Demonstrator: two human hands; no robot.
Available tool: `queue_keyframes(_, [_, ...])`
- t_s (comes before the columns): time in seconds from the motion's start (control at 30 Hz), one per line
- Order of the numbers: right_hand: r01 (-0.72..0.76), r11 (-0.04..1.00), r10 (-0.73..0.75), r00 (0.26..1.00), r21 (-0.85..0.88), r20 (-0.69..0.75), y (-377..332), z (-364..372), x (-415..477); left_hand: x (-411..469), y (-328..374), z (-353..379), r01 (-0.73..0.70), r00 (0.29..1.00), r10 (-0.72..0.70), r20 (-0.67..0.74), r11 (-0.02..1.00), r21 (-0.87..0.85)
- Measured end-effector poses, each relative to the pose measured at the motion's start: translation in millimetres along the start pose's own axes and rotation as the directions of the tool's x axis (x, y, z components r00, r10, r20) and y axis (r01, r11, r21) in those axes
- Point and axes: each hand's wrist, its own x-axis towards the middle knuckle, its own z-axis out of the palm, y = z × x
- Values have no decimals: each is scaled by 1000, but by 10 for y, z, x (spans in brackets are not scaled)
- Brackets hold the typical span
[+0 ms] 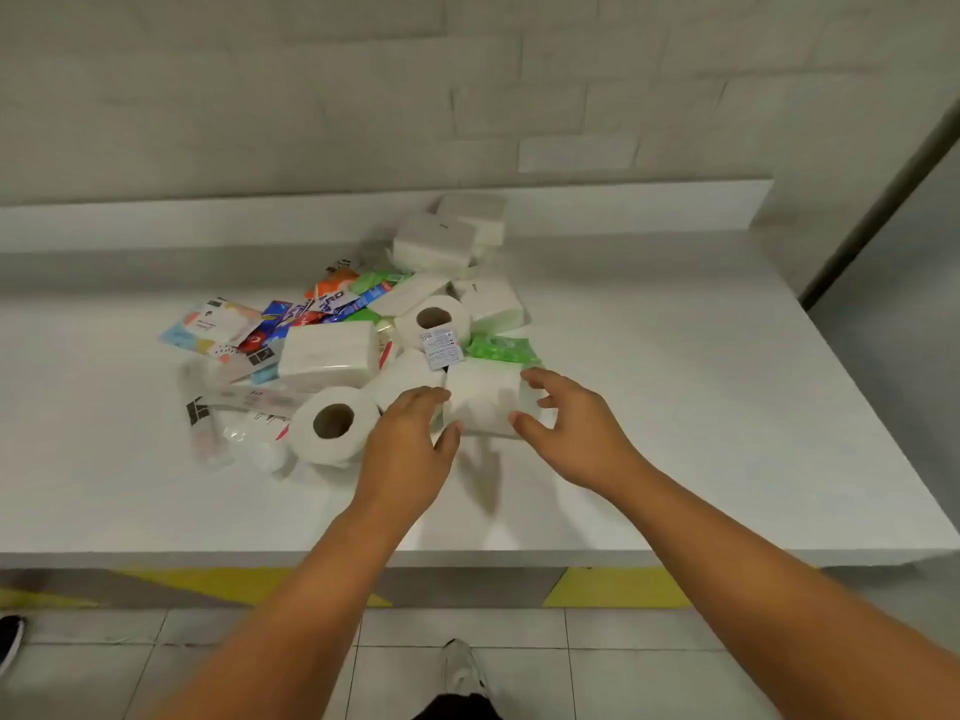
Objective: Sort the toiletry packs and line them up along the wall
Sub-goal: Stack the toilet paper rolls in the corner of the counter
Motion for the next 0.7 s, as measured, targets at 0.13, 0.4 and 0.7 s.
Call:
queue_keyframes(0.13, [-109,994,109,994,15,-17,34,212,150,154,-162,58,18,1000,-17,17,998,-64])
queue_keyframes(0.4, [-205,957,221,973,205,-58,132,517,273,290,-281,206,73,992,-49,117,975,-209])
queue_keyframes(0.7, [-203,948,208,978,245,6,445,364,156,389,-130,223,127,978,-48,203,909,-397])
